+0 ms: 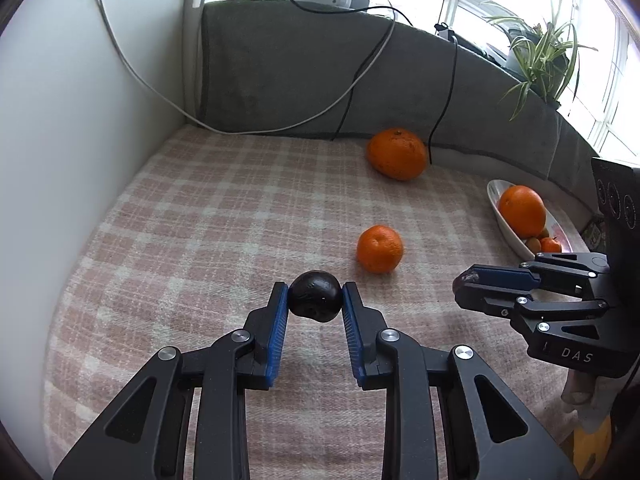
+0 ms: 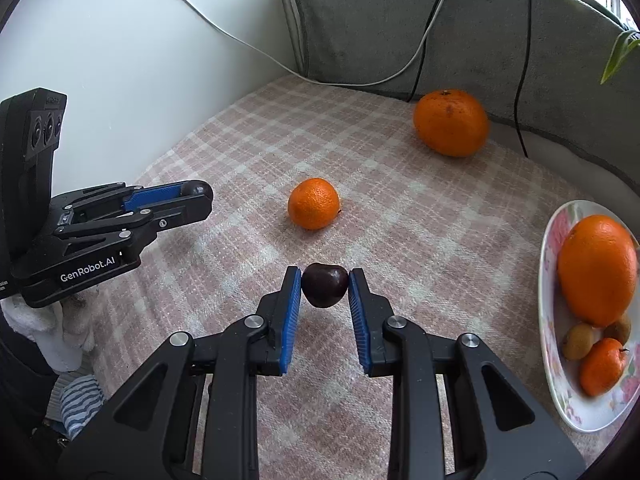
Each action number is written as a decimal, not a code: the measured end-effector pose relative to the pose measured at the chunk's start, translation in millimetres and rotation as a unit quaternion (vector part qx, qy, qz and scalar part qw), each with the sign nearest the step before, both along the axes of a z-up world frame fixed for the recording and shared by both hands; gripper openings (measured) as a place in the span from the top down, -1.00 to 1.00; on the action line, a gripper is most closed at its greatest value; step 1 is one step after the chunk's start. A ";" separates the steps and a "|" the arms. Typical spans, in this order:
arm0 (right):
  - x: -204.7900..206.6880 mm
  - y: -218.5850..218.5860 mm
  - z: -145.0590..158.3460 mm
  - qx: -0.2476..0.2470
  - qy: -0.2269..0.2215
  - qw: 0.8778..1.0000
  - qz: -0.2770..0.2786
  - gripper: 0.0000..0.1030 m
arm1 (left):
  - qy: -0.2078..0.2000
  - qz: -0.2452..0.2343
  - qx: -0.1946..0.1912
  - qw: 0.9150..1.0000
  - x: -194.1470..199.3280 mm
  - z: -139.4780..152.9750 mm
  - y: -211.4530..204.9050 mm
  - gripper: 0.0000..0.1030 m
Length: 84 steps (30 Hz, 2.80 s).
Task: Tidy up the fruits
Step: 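Close the left gripper on its dark plum while the right gripper grasps its plum, then carry both plums into the floral bowl and open both grippers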
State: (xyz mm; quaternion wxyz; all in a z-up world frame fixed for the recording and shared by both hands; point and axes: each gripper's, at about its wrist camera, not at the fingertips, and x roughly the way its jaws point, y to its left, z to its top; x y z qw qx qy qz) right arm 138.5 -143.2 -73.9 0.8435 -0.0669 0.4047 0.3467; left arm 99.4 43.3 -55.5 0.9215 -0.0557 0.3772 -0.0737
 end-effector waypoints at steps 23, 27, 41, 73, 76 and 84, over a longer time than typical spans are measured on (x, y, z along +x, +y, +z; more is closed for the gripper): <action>-13.5 -125.3 35.0 0.054 -0.044 0.992 -0.107 0.50 | -0.039 -0.092 -0.011 0.995 0.5 43.0 -102.3 0.51; -13.7 -149.5 37.1 0.056 -0.049 0.989 -0.129 0.51 | -0.043 -0.112 -0.013 0.993 2.3 46.7 -123.6 0.51; 3.7 -220.8 31.8 0.072 -0.043 0.977 -0.194 0.51 | -0.034 -0.166 -0.018 0.985 10.2 44.5 -190.7 0.51; 55.2 -269.8 11.6 0.092 -0.020 0.972 -0.213 0.50 | -0.023 -0.197 0.012 0.980 38.6 39.8 -265.1 0.51; 57.2 -269.3 11.2 0.094 -0.019 0.973 -0.211 0.50 | -0.022 -0.197 0.012 0.980 39.2 39.3 -265.7 0.50; 57.7 -269.6 12.0 0.098 -0.021 0.972 -0.211 0.23 | -0.019 -0.198 0.012 0.980 41.8 38.7 -265.8 0.50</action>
